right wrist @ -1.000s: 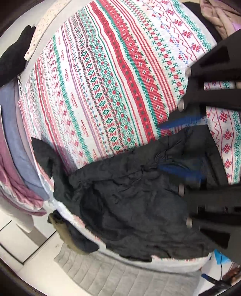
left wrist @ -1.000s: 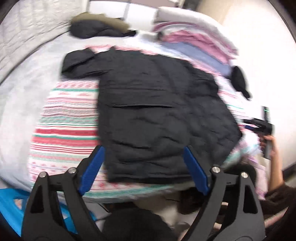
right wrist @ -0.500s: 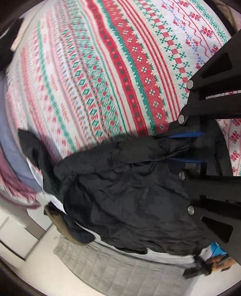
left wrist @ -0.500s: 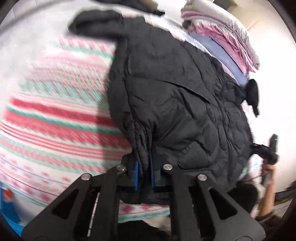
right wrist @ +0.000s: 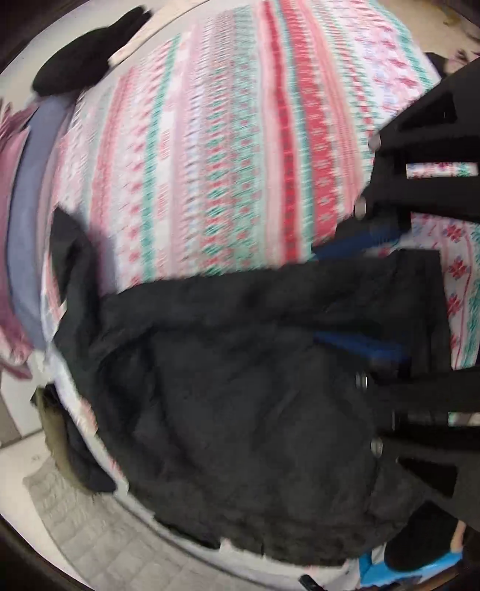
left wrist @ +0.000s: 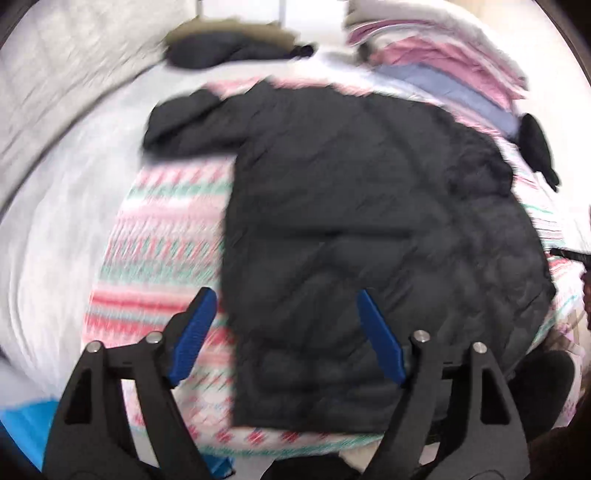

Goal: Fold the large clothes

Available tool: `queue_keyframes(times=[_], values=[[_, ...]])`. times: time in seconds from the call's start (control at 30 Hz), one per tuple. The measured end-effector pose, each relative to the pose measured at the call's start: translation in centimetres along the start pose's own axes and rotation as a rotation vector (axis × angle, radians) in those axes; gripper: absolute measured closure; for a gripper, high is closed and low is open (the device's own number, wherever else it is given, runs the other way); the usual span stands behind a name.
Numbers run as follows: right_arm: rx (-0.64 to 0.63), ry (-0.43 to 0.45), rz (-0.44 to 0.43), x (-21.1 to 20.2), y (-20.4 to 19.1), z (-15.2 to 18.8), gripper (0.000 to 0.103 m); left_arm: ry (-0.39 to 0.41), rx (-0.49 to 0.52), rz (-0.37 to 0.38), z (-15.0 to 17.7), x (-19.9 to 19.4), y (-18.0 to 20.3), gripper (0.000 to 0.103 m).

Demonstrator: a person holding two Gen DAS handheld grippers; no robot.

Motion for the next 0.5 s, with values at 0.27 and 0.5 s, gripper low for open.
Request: queue_keyframes(times=[0.27, 0.5], values=[[-0.083, 0.123, -0.098, 0.9, -2.3, -8.0, 0.033, -0.011, 0.15, 0.277, -7.1, 4.7, 10.7, 0.017], [-0.12, 0.12, -0.191, 5.0, -2.9, -12.1, 0.033, -0.078, 0.243, 0.425, -10.9, 12.5, 17.3, 0.017]])
Point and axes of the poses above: each gripper's, at about its wrist camera, not at the fingertips, and x roughly the way its jaws point, y to its right, z to its underside, the point moved 3 cm from there along x, roughly the way its jaws point, and after that the axes turned 1 degree about y, right-handed, at the moved point
